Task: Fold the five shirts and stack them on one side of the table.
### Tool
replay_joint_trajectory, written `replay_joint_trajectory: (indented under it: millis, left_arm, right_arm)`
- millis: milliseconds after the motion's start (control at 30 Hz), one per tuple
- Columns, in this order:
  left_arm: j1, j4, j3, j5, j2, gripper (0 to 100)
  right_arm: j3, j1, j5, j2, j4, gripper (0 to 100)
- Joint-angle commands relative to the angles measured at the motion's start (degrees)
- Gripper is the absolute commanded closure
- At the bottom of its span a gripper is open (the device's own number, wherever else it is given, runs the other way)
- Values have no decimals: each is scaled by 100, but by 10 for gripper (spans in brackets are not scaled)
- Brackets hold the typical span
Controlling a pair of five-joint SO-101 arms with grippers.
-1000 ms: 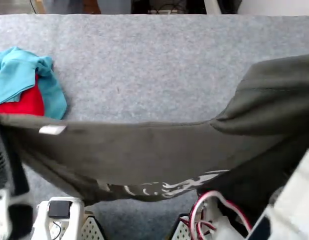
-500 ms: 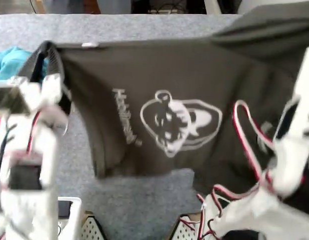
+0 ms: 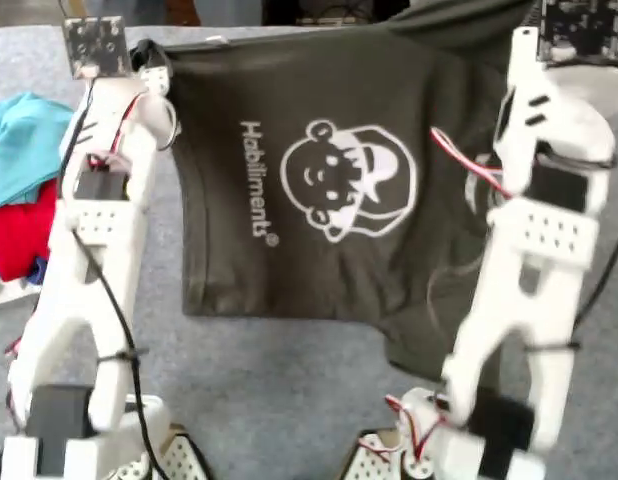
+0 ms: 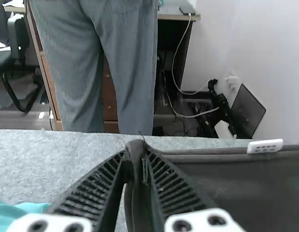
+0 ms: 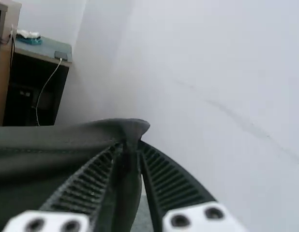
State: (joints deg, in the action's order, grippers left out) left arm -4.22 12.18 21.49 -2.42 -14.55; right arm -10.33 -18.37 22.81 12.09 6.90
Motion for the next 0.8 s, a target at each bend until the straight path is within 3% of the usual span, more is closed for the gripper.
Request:
replay_joint_trajectory:
  millis: [0, 300, 500, 633, 767]
  left_arm:
    - [-13, -141, -435, 35, 193, 971]
    - [-31, -114, -435, 35, 1055, 971]
    - [127, 782, -426, 44, 1292, 971]
    - [180, 1635, -488, 44, 1275, 971]
    - [171, 2532, -374, 88, 800, 971]
  right_arm:
    - [690, -35, 44, -892, -264, 986]
    - [1358, 105, 44, -1974, 914, 986]
    - [1367, 97, 79, -1824, 1873, 986]
    - [1341, 114, 105, -1411, 3182, 986]
    - [1323, 97, 932, -910, 4396, 986]
